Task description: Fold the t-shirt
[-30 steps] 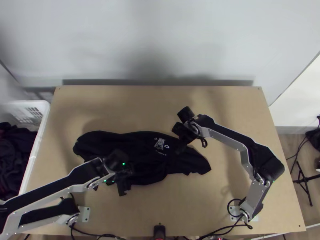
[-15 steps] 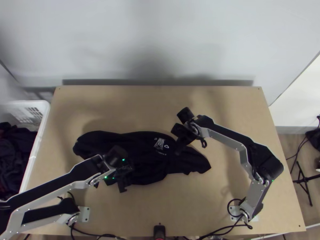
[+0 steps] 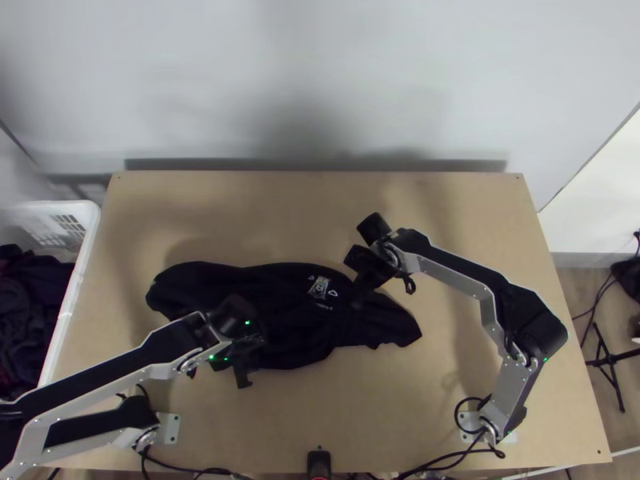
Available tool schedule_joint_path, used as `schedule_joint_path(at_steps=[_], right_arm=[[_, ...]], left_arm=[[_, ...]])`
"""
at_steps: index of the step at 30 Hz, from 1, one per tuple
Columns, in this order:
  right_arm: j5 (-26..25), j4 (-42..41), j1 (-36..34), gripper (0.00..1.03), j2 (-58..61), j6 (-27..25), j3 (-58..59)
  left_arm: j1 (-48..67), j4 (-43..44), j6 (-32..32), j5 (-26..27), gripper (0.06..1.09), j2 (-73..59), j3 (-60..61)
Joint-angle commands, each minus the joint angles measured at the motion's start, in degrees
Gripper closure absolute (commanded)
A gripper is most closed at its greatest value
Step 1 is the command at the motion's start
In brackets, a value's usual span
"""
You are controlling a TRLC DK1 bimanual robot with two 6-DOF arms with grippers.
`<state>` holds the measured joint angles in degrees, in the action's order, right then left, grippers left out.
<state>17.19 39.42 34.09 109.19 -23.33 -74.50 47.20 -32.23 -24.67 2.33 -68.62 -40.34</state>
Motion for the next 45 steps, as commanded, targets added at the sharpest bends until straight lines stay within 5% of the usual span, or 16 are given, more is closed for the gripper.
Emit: schedule_joint_path(at_steps=[1, 13, 25, 45], right_arm=[[0.0, 0.0, -0.7, 1.00, 0.1, -0.2, -0.4], [0.0, 0.0, -4.1, 1.00, -1.3, 0.1, -0.2], [0.0, 3.3, -13.3, 1.00, -8.8, 0.6, -0.1], [2.1, 5.5, -26.9, 1.00, -28.3, 7.7, -2.9]], left_arm=[[0.5, 0.1, 0.8, 0.6, 0.98, 0.2, 0.2], [-1.8, -7.8, -0.3, 0.5, 1.04, 8.7, -1.9], [-19.9, -18.3, -8.0, 0.7, 1.04, 20.6, -7.7], [-78.4, -14.3, -12.7, 21.2, 1.04, 24.7, -16.8]])
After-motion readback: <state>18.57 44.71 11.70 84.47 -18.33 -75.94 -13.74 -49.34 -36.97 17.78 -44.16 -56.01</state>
